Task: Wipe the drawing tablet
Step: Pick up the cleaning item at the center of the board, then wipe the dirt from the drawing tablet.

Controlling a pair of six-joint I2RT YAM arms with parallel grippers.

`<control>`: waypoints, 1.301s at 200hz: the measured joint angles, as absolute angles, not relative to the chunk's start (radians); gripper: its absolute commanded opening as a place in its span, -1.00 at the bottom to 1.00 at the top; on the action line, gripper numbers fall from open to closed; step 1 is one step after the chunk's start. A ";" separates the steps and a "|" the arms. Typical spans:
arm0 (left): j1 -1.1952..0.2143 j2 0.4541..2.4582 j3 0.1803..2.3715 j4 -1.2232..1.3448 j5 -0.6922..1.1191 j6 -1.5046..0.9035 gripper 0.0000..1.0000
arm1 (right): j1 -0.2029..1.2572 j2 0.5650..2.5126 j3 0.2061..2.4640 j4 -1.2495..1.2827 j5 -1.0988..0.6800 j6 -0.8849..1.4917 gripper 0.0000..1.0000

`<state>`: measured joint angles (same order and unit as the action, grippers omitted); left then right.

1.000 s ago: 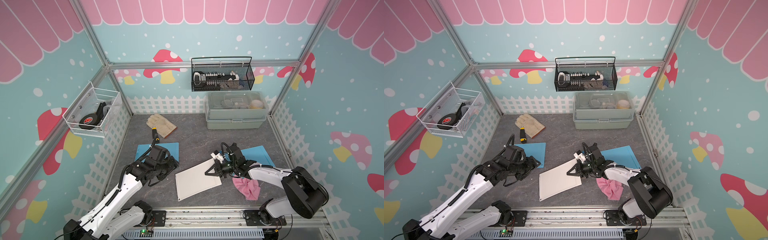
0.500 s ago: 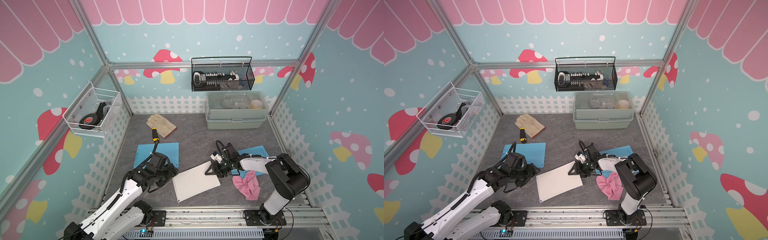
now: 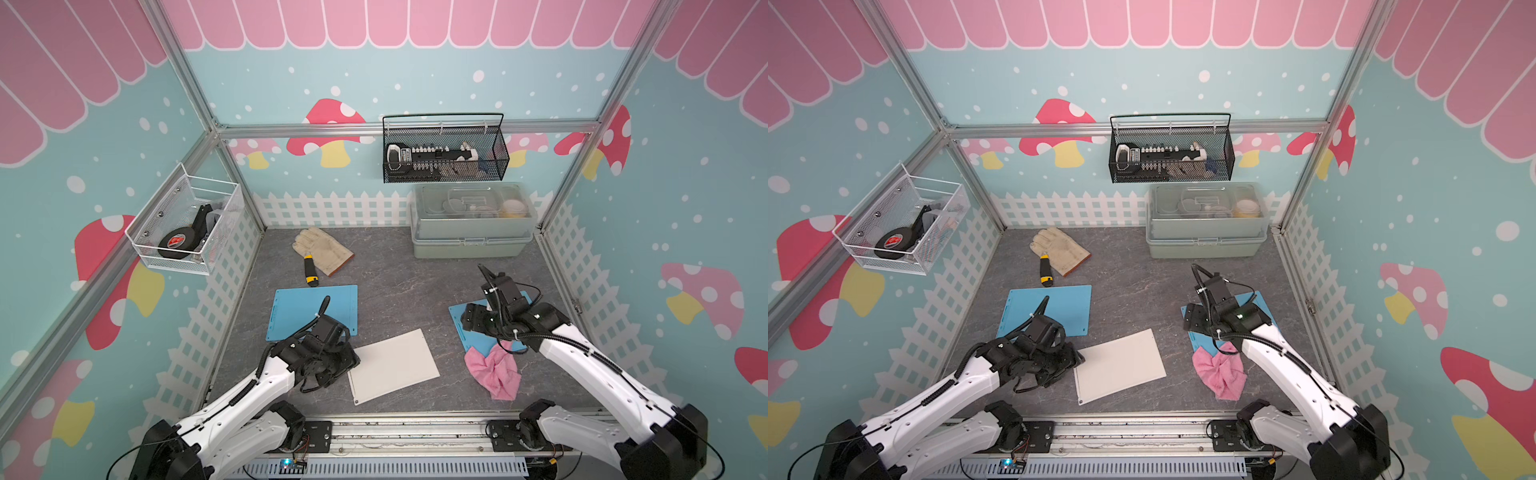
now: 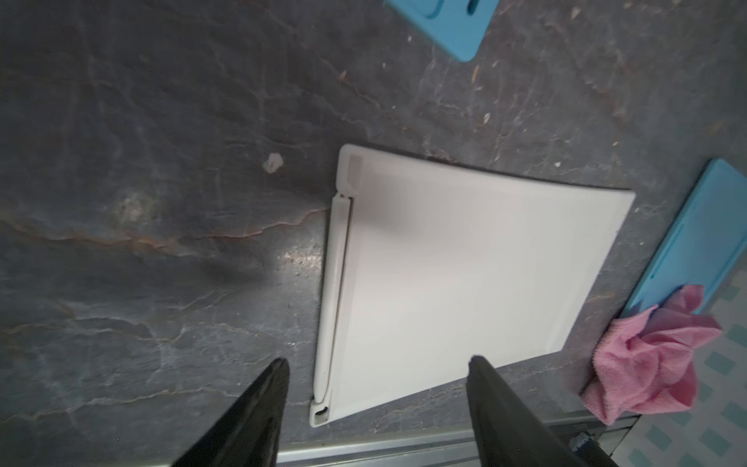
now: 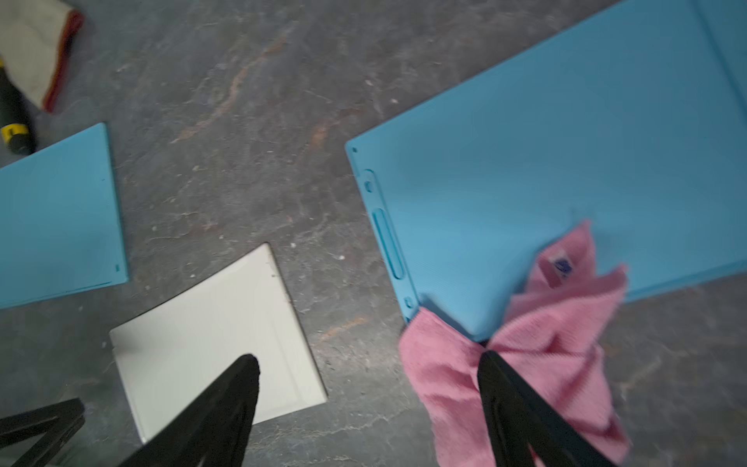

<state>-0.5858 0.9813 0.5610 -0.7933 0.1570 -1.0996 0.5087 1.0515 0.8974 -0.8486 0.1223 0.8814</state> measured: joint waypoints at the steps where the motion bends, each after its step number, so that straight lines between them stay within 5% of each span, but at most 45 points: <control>1: -0.588 0.983 0.561 -0.793 0.157 -1.100 0.38 | 0.509 1.045 0.891 -0.857 0.129 0.887 0.64; 35: -0.671 1.074 0.561 -0.795 0.137 -1.142 0.37 | 0.509 0.987 0.709 -0.980 0.177 1.000 0.64; 84: -0.689 1.092 0.561 -0.795 0.123 -1.168 0.37 | 0.509 1.158 0.572 -0.877 0.094 1.059 0.45; 99: -0.689 1.086 0.561 -0.794 0.123 -1.175 0.37 | 0.509 1.211 0.572 -0.826 0.080 1.063 0.06; 115: -0.689 1.077 0.561 -0.796 0.121 -1.182 0.35 | 0.509 1.239 0.585 -0.801 0.065 1.068 -1.00; 159: -0.689 1.064 0.561 -0.804 0.085 -1.204 0.10 | 0.536 1.193 0.654 -0.809 0.090 1.058 -1.00; 202: -0.686 1.121 0.561 -0.789 0.063 -1.200 -0.20 | 0.738 1.097 0.854 -0.691 0.204 0.967 -1.00; 260: -0.683 1.221 0.563 -0.754 0.057 -1.193 -0.30 | 0.921 1.484 0.867 -0.325 0.154 0.817 -1.00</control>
<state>-0.6830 1.2213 0.5632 -0.7540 0.0566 -1.1927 0.9215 1.4837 0.8669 -0.3248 0.1539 0.8173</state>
